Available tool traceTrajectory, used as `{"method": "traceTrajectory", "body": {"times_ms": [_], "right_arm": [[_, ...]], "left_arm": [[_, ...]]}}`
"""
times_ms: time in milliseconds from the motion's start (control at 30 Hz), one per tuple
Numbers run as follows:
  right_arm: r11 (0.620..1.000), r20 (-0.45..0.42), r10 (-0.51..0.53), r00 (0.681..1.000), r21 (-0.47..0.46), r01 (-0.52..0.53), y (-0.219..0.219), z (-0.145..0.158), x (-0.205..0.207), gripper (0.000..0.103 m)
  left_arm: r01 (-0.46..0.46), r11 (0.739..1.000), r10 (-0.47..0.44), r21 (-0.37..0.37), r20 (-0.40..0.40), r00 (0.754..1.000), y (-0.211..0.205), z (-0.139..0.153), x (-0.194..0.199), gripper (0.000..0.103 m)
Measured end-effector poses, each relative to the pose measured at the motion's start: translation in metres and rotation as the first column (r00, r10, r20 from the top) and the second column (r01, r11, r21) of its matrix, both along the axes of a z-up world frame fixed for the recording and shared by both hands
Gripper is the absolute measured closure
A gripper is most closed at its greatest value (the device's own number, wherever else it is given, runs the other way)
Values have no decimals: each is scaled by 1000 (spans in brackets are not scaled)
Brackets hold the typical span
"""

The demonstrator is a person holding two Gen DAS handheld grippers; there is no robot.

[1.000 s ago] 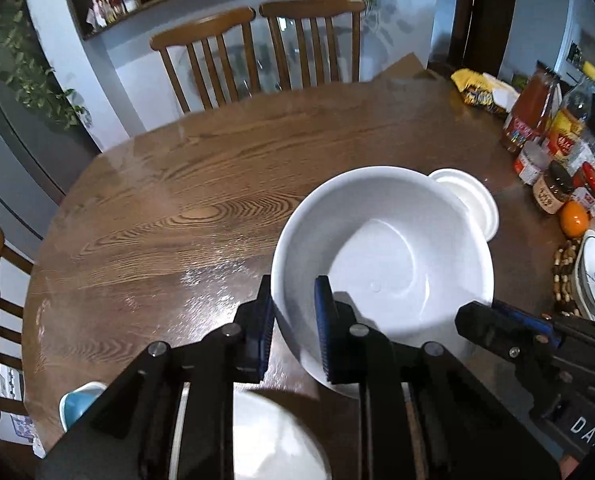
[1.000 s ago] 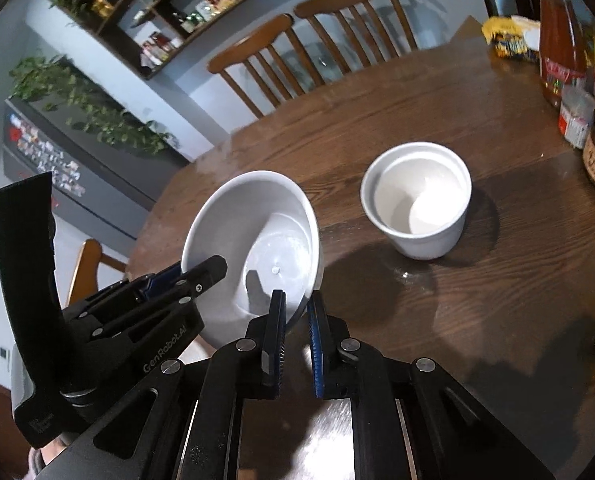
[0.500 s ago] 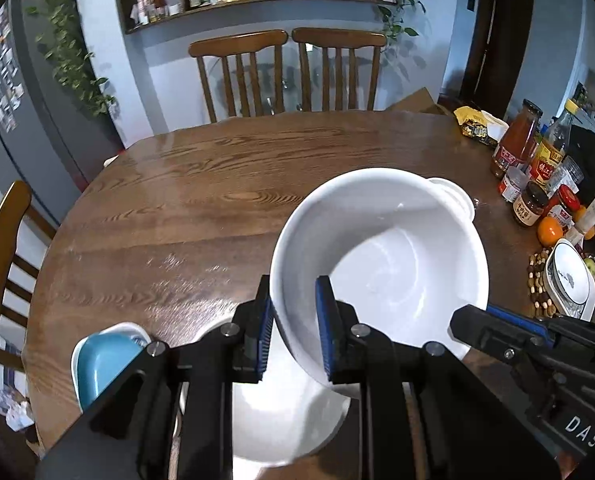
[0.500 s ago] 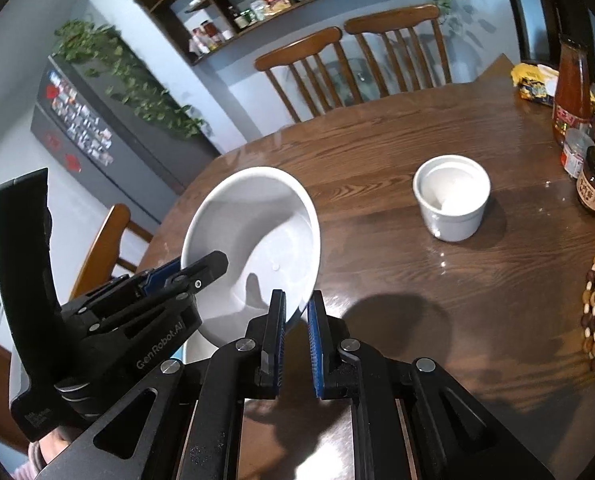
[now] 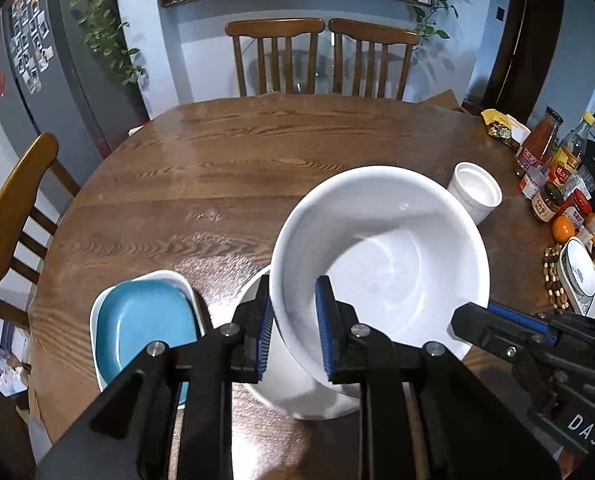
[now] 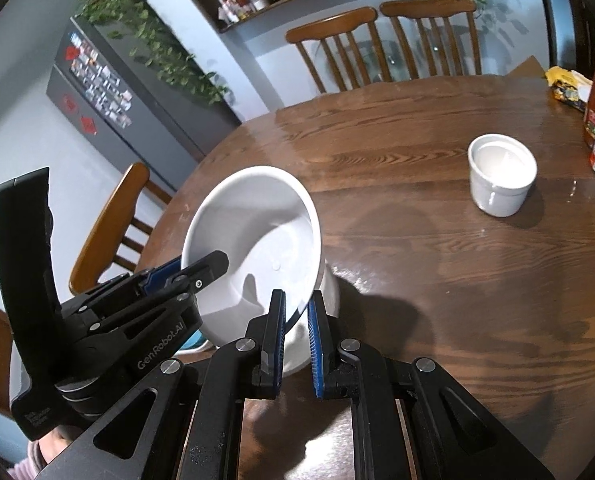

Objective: Organize plates and bowls
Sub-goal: 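Lift the medium white bowl and lower it into the large white bowl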

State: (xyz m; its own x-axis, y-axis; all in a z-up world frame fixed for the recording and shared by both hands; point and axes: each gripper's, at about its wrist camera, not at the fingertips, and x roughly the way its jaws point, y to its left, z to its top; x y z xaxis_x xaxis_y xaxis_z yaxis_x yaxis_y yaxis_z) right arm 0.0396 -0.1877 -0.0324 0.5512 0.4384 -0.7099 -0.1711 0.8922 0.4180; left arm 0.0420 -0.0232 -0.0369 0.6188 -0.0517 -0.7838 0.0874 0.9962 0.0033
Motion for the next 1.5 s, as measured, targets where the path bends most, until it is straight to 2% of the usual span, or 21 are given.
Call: {"method": "traceTrajectory", "body": {"times_ms": [400,833,1500], "right_arm": [[999,-54,35,998,-8,-36,23,-17,-2,91],[1000,-129,28,991,-11,-29,28,-42,1,91],[999,-177,18,984,-47,-27,31,-59,11,91]], "left_arm": [[-24,1000,24,5,-50,998,20,-20,-7,85],[-16,1000,18,15,-134,991,23,-47,-4,85],[7,998,5,59,-191,982,19,-69,10,83]]}}
